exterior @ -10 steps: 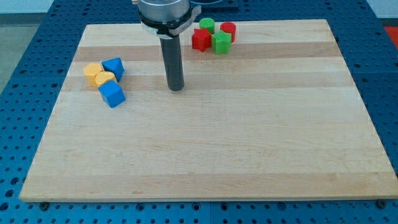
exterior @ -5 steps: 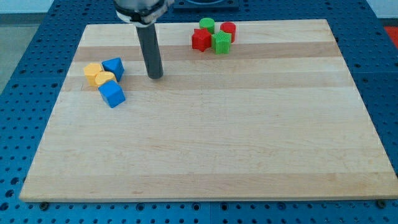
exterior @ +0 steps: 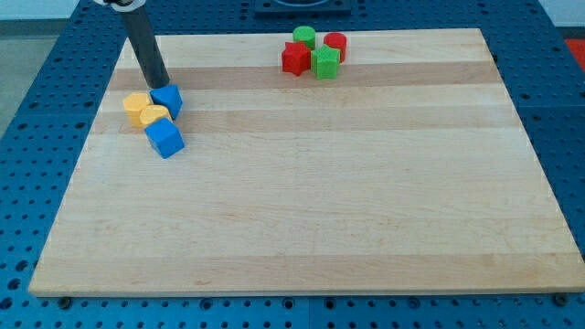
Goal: Slide blue triangle towards the center
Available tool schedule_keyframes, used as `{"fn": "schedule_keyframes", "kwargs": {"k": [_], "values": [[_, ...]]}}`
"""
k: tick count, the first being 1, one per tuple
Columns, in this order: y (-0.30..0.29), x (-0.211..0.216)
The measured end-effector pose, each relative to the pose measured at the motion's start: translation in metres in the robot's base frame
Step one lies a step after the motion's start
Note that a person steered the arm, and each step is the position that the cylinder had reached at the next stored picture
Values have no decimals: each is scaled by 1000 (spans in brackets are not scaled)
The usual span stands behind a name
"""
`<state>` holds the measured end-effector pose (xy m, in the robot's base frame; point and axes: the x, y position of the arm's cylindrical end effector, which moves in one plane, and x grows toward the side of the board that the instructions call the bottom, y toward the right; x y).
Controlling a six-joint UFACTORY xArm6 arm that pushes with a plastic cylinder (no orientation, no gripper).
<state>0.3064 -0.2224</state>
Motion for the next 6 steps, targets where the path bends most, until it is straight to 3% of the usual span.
{"fn": "schedule_keyframes", "kwargs": {"k": [1,3,4,6], "values": [[-4,19],[93,101],[133,114],[117,135]]}}
